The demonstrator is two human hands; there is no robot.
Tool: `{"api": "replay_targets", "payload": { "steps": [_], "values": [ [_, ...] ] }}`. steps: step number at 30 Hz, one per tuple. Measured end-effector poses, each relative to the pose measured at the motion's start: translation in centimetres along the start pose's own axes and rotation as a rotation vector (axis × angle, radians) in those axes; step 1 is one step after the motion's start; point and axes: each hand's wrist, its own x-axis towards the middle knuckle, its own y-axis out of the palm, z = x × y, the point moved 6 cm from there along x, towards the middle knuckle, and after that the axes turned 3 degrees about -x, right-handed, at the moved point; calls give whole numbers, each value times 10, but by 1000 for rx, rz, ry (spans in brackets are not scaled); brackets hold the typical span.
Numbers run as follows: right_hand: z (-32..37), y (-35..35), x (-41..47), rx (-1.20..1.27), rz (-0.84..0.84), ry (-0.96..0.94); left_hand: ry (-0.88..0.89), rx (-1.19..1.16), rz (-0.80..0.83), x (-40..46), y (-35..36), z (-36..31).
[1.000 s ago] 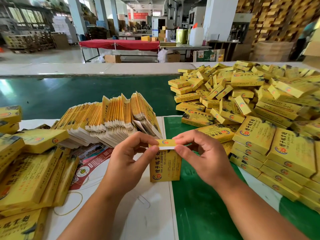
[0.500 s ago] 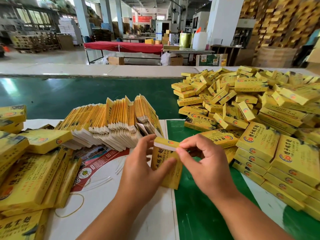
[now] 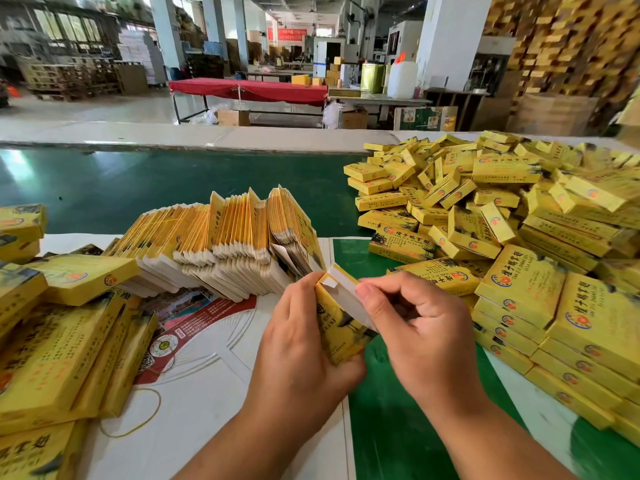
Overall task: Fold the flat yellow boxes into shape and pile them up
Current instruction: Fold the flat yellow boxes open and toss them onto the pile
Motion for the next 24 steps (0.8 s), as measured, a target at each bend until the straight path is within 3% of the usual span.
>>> {"api": "replay_targets", "payload": {
  "steps": [9,16,24],
  "values": [
    [4,3,4,-184,78,-84,-13,2,66,-4,4,-1],
    [16,11,3,-280,250,-216,-33,-65,22,-2,1,2],
    [11,19,-2,-270,258,-246,15,-96,1,5,-2,6]
  ]
}}
